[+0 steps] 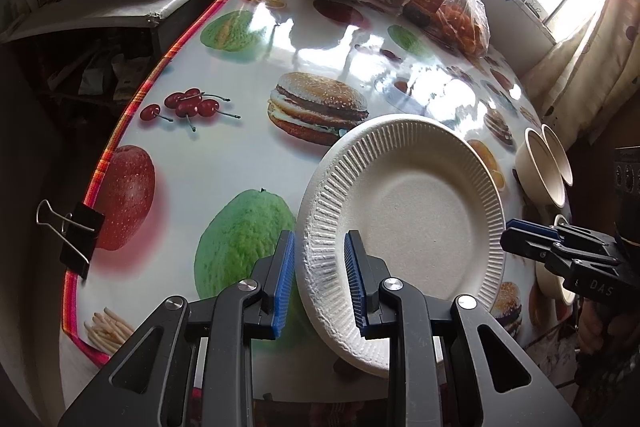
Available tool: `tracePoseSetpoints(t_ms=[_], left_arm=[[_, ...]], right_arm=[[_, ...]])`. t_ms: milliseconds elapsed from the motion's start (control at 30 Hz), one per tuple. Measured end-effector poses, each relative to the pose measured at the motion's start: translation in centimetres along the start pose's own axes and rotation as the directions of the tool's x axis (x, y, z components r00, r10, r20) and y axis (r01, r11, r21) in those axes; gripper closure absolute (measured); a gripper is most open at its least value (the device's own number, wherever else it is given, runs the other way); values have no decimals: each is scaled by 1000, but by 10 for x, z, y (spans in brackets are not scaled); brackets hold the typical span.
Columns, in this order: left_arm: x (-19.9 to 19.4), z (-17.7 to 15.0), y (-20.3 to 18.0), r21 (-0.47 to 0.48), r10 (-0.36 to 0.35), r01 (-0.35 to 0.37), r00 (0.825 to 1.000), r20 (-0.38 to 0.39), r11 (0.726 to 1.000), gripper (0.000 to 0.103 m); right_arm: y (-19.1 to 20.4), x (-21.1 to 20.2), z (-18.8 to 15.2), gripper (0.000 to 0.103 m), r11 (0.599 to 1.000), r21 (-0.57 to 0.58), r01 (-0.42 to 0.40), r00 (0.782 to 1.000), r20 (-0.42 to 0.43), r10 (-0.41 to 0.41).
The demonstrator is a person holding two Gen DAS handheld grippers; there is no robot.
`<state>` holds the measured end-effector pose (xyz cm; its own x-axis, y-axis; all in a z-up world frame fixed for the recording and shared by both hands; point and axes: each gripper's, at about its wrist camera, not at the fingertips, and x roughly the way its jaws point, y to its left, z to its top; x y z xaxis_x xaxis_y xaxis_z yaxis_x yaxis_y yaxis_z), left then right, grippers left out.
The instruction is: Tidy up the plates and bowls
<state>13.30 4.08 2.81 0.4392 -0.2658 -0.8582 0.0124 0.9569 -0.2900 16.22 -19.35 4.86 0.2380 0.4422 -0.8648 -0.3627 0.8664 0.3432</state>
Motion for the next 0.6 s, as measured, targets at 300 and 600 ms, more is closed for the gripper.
tracePoseSetpoints(t_ms=[300, 600], left_arm=[[5, -3, 0, 5, -4, 4, 1000, -16, 1000, 78], [11, -5, -1, 10, 2, -2, 1000, -28, 1000, 78]], right_arm=[[-4, 8, -6, 79, 1000, 12, 12, 1000, -14, -11], [-2, 12, -8, 79, 1000, 9, 30, 999, -13, -30]])
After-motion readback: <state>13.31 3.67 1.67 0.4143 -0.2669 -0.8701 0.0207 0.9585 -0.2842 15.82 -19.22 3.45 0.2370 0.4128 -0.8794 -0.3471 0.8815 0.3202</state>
